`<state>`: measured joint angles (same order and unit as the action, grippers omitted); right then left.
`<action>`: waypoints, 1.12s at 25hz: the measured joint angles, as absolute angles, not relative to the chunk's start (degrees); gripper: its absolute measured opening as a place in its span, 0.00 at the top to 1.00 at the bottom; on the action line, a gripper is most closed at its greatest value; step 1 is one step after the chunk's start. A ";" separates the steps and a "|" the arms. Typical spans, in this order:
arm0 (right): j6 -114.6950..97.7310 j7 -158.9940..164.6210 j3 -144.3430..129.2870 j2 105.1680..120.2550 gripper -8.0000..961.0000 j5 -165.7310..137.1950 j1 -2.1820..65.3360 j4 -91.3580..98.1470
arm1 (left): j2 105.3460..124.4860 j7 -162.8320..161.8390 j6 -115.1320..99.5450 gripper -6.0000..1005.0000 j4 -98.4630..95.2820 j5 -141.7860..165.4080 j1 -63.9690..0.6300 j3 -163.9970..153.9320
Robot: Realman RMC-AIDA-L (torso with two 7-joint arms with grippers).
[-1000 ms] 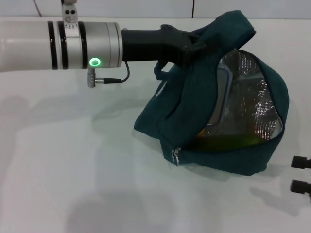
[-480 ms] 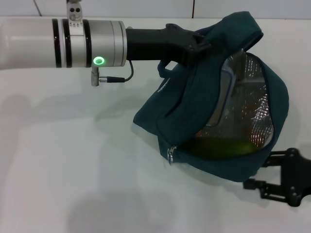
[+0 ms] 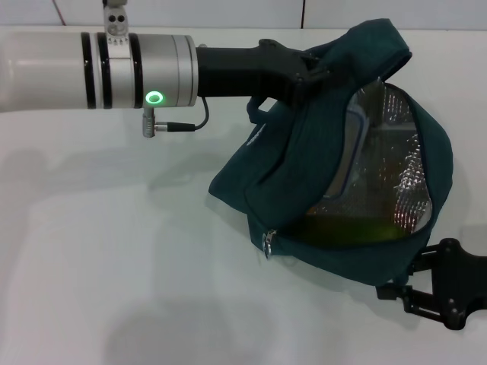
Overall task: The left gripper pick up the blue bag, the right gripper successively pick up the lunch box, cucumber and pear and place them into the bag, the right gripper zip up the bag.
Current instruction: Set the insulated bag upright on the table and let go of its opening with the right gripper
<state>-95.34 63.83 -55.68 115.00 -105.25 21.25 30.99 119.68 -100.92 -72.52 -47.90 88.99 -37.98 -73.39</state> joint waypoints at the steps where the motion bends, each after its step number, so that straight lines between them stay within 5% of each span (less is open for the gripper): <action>1: -95.33 63.65 -55.55 115.01 0.63 -105.18 21.14 31.03 | 119.69 -100.91 -72.51 0.88 -47.90 88.98 -38.00 -73.39; 5: -95.44 61.23 -53.29 115.07 0.65 -103.25 20.43 30.96 | 119.70 -100.85 -72.49 0.88 -47.90 88.92 -37.85 -73.39; 10: -96.54 54.85 -49.25 115.02 0.84 -95.67 17.83 29.91 | 119.71 -98.75 -72.62 0.87 -46.81 87.04 -37.08 -73.38; 17: -98.95 54.32 -41.96 114.07 0.92 -88.47 16.09 30.06 | 119.76 -85.46 -76.63 0.87 -39.17 79.70 -36.01 -73.38; 28: -104.46 68.18 -42.30 106.98 0.92 -95.43 22.37 33.37 | 120.31 -68.47 -78.66 0.87 -29.14 62.42 -33.60 -81.68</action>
